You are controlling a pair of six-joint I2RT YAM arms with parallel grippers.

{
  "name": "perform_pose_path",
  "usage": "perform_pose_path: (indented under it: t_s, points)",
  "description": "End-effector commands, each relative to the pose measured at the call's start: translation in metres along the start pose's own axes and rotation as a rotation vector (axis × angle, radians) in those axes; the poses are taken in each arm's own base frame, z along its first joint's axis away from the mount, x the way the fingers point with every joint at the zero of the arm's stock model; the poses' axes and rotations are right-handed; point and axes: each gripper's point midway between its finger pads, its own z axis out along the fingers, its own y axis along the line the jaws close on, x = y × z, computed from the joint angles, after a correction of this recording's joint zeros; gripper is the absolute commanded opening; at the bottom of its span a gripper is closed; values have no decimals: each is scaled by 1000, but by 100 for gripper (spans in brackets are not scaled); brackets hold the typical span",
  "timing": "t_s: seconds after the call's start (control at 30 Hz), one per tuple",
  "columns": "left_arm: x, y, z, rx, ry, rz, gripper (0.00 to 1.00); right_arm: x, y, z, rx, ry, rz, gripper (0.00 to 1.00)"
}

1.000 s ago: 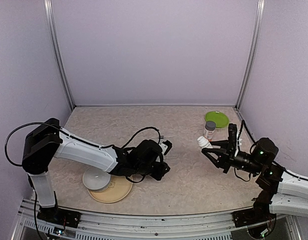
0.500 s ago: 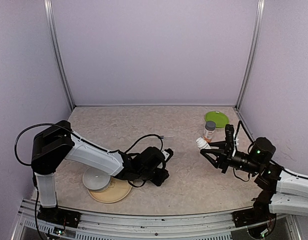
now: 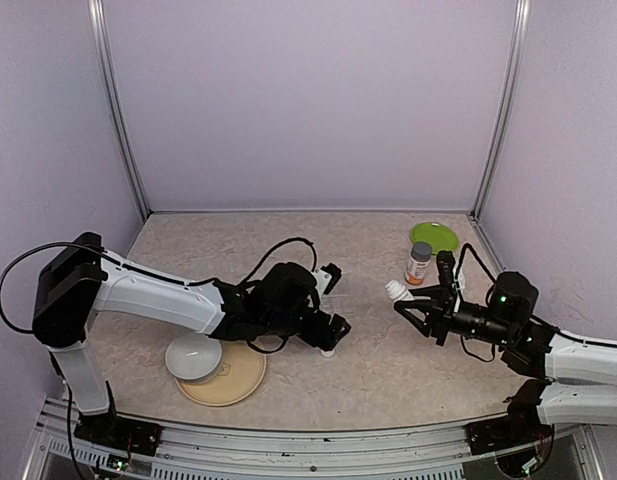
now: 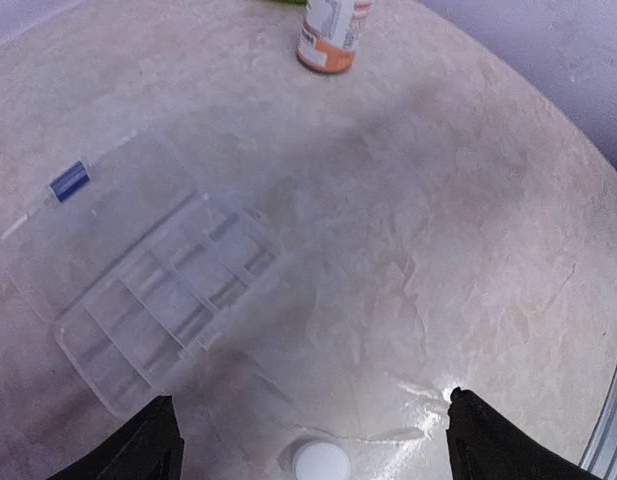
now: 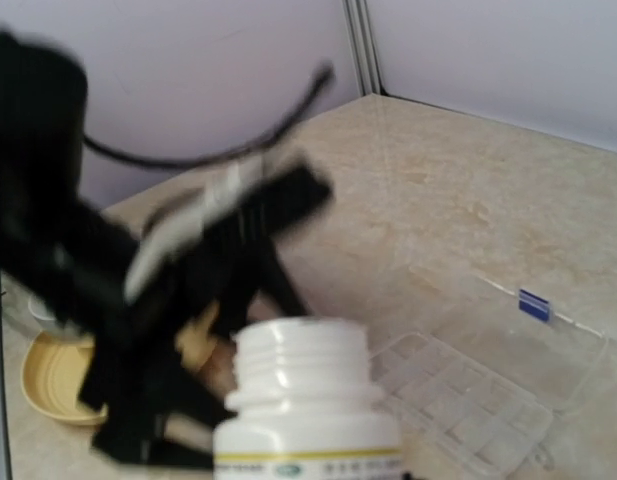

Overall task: Sort the pills into containers
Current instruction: Place the lid of the pill bottle at the center of the board, then hold the pill container at the center of the board.

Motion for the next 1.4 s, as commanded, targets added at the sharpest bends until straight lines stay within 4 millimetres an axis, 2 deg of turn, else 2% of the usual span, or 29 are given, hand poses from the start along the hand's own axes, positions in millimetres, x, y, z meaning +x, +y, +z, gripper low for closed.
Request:
perform_pose_path:
  t_s: [0.0,0.17,0.3,0.43,0.6,0.83,1.17,1.37]
  points:
    - [-44,30,-12,4,-139,-65,88,-24,-2,4,-3,-62,-29,0]
    - [-56,84,-3,-165,-215,-76,85,-23,-11,11,29,-46,-22,0]
    - [-52,95,9,-215,-222,-38,80,-21,-17,16,46,-30,-21,0]
    - [-44,86,25,-130,-204,-26,73,-19,-22,21,53,-15,-16,0]
    - [-29,92,49,-158,-99,-10,60,-15,-23,25,43,7,-14,0]
    - [-17,90,53,-134,-91,-17,46,-7,-28,27,47,21,0,0]
    - [-7,82,56,-88,-61,-14,36,5,-42,40,64,51,22,0]
    - [-2,79,63,-74,-25,-6,34,8,-50,46,71,62,30,0]
